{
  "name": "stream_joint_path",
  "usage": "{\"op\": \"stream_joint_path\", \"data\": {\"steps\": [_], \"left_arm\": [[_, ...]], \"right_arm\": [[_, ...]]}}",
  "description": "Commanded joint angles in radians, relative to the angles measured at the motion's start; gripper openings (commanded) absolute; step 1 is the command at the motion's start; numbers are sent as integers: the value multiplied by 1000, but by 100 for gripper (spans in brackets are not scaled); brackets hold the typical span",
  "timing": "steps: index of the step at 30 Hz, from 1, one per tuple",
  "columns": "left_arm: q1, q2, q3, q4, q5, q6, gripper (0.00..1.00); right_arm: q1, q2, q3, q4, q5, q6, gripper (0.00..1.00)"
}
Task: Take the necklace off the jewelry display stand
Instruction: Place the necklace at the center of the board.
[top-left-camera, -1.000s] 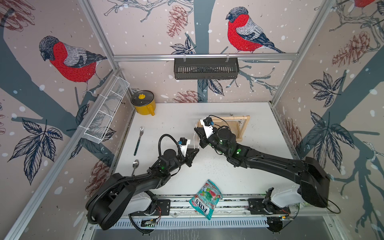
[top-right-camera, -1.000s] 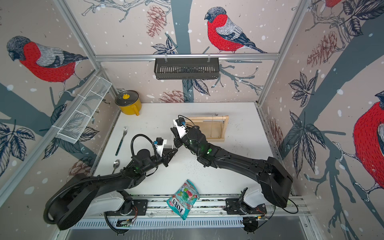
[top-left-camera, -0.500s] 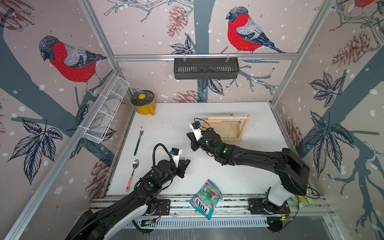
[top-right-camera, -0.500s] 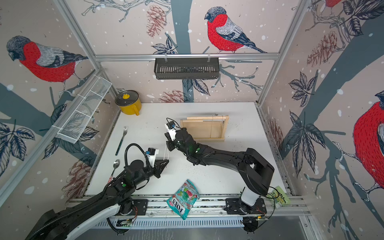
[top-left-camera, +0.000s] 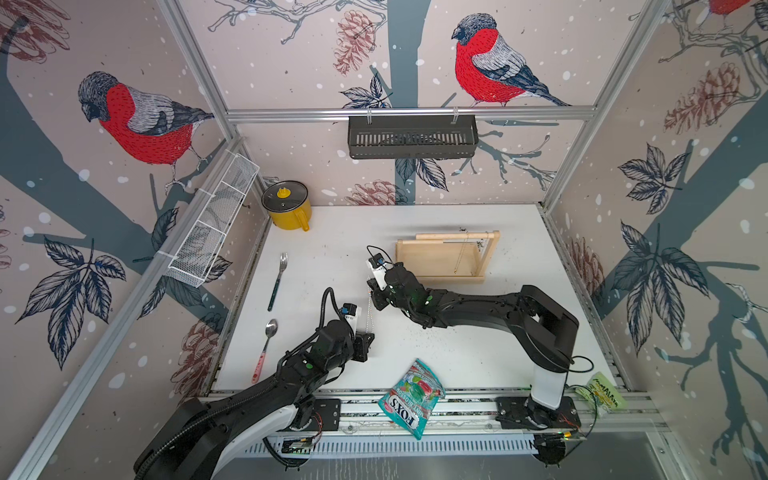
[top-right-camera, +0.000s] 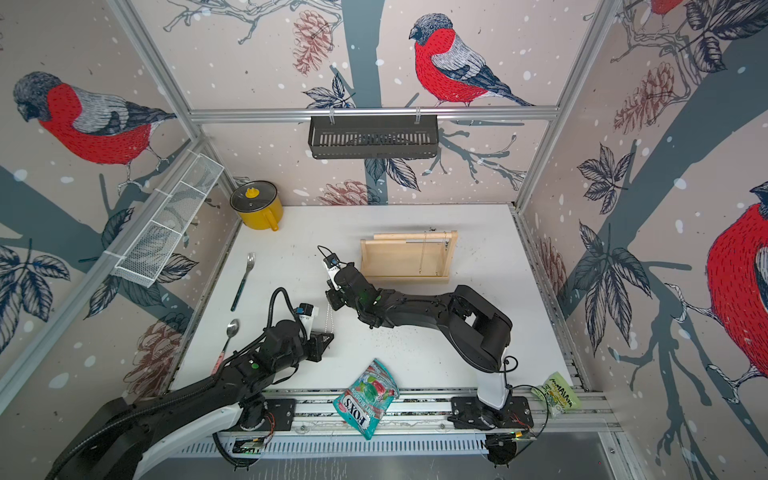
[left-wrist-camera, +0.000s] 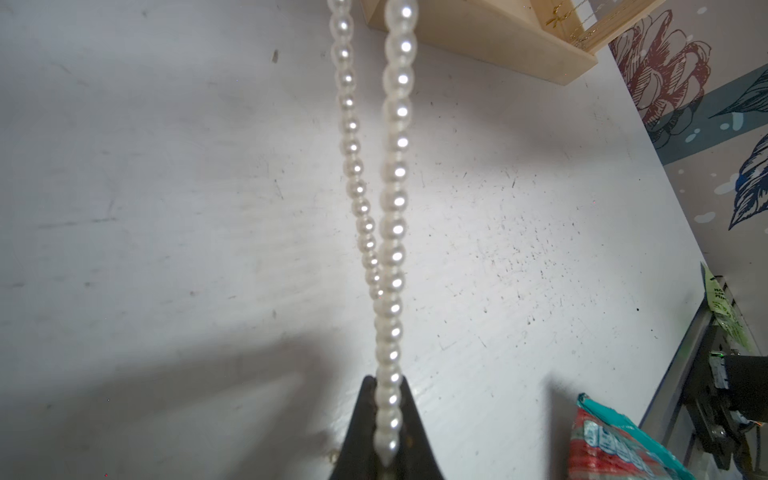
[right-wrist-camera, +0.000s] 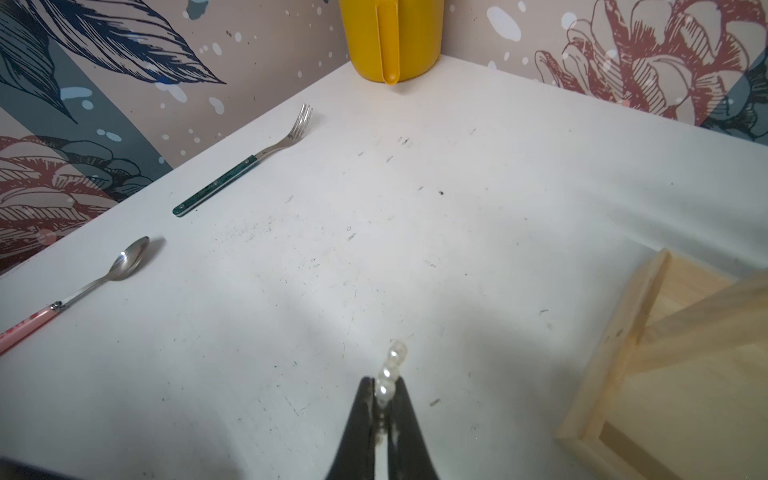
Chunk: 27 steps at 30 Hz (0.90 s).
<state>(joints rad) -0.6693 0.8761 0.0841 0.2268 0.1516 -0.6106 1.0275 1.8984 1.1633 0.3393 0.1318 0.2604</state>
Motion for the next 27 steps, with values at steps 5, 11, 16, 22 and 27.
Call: {"op": "stream_joint_path", "data": {"steps": [5,11,16,22,27], "left_arm": [[-3,16,-27,-11,30,-96,0],[-6,31,-34,-35,33,-125,0],[-7,117,-17,-30,20,-141,0],[-13,280,39,-24,0,-137,0],[-15,361,73,-29,-16,-133,0]], "right_arm": [[-1,70,54,-27,51,32,1],[-7,148,115,-76,39,61,2],[-16,200,160,-113,30,91,2],[-32,221,166,-115,17,104,3],[-49,238,164,-120,-1,108,4]]}}
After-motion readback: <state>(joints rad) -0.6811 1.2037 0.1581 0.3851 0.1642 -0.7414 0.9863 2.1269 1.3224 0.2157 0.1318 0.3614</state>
